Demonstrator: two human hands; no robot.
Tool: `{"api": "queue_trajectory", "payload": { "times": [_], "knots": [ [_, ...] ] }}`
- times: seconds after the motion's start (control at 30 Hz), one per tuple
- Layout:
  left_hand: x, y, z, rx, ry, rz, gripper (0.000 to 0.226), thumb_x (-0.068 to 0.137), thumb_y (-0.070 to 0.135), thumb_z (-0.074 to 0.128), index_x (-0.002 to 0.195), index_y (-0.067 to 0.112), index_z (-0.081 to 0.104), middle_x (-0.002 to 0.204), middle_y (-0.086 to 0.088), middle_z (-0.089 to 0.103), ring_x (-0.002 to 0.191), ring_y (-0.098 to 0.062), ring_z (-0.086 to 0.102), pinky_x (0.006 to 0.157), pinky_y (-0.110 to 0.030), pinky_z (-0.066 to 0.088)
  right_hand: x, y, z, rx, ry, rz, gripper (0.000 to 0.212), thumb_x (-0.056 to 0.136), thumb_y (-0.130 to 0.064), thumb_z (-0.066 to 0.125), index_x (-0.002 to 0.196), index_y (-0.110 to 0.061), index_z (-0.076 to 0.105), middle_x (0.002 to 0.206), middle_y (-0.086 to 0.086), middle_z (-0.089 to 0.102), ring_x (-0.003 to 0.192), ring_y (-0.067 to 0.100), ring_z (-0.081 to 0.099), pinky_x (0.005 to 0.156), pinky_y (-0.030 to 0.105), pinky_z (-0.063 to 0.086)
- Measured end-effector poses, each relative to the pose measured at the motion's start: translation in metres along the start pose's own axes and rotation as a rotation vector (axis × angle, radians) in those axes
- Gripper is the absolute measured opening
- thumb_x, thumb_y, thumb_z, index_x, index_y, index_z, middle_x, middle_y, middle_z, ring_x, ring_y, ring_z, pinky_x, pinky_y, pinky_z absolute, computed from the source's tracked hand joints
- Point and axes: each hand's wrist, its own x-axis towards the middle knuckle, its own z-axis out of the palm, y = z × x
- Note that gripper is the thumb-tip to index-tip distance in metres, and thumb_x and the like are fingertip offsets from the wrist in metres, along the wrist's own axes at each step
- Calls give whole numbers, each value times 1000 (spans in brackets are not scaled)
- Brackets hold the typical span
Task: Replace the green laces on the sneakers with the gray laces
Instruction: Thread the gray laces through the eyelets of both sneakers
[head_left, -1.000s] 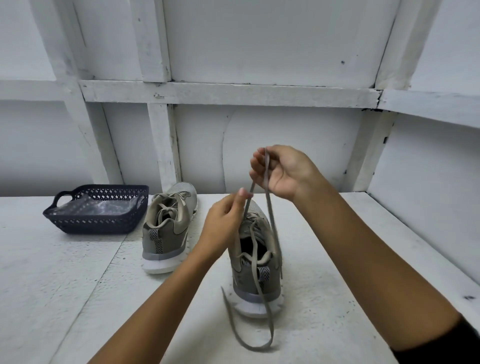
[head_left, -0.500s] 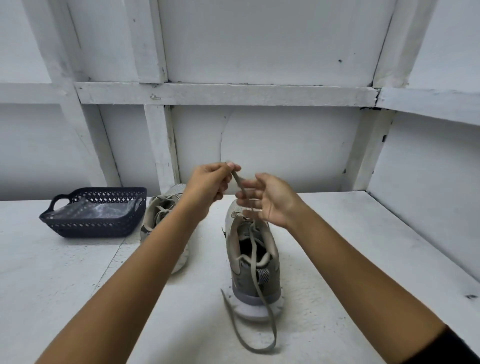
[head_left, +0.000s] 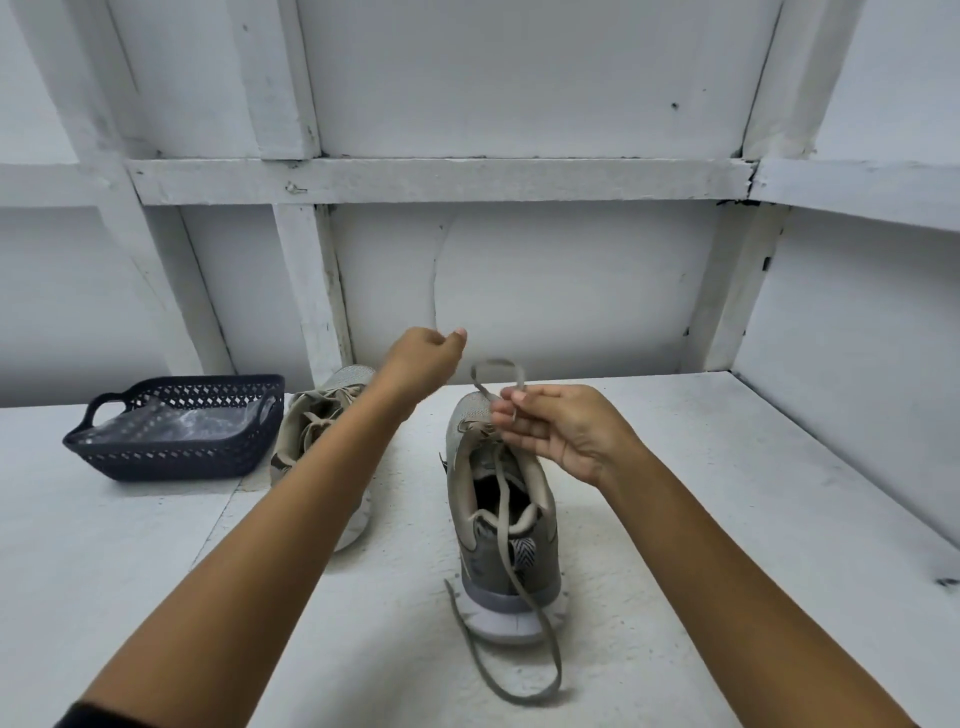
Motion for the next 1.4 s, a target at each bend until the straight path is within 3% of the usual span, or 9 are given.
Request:
{"api": "queue_trajectory", "payload": {
  "times": [0.13, 0.23, 0.4, 0.5, 0.6, 0.73, 0.87, 1.17, 1.4],
  "knots": [
    [-17, -16, 24, 298, -21, 61, 35, 94, 32, 44, 82, 6, 63, 95, -18, 64, 98, -35, 56, 83, -36, 44, 8, 4, -16, 125, 149, -88, 10, 93, -1, 53, 85, 1, 58, 67, 8, 71, 61, 16, 70, 62, 27, 58],
    [-27, -30, 48, 448, -115, 77, 42, 90, 49, 43, 63, 19, 54, 105, -14, 58, 112, -35, 48, 97, -43, 40, 13, 14, -24, 88, 252, -109, 9, 91, -8, 58, 83, -7, 61, 73, 5, 66, 65, 13, 65, 58, 25, 56],
    [-35, -34, 61, 458, -150, 59, 43, 85, 61, 45, 93, 29, 72, 125, -4, 50, 129, -27, 30, 107, -43, 28, 18, 36, -28, -36, 378, -142, 7, 90, -12, 62, 83, -14, 62, 71, 3, 57, 61, 10, 51, 53, 20, 47],
    [-35, -32, 57, 328, -196, -6, 36, 78, 54, 49, 82, 28, 73, 133, -3, 46, 132, -24, 30, 108, -41, 30, 20, 44, -27, 21, 370, -173, 11, 91, -4, 58, 81, -9, 60, 68, 7, 57, 60, 13, 55, 56, 19, 53],
    [-37, -30, 52, 115, -215, -76, 25, 70, 42, 51, 55, 28, 64, 129, -3, 49, 124, -25, 45, 103, -40, 39, 22, 48, -23, -34, 349, -203, 16, 90, 2, 56, 80, -9, 60, 69, 7, 59, 61, 13, 57, 65, 22, 55],
    [-38, -30, 52, -209, -273, -136, 25, 88, 0, 53, 67, 11, 59, 90, 8, 48, 79, -8, 52, 70, -20, 44, 24, 54, -23, -95, 344, -227, 20, 88, 4, 58, 77, -12, 61, 70, 5, 62, 63, 12, 59, 66, 18, 54],
    [-39, -29, 53, -312, -251, -167, 17, 88, -6, 52, 83, 7, 62, 113, 1, 48, 94, -14, 52, 72, -18, 45, 25, 59, -25, -122, 342, -242, 20, 85, 4, 61, 76, -14, 62, 71, 3, 64, 65, 12, 60, 73, 24, 53],
    [-38, -31, 55, -414, -252, -182, 28, 88, -10, 49, 70, 7, 62, 89, 8, 52, 74, -1, 52, 53, -4, 45, 23, 60, -27, -172, 323, -261, 19, 84, 2, 62, 75, -14, 62, 71, 3, 63, 60, 10, 57, 70, 24, 51],
    [-37, -35, 56, -424, -230, -174, 17, 88, -7, 51, 87, 4, 64, 110, 1, 51, 80, 2, 52, 57, -4, 45, 22, 59, -27, -173, 306, -265, 17, 84, 1, 64, 75, -13, 63, 69, 2, 64, 57, 7, 56, 62, 17, 50]
  ]
}}
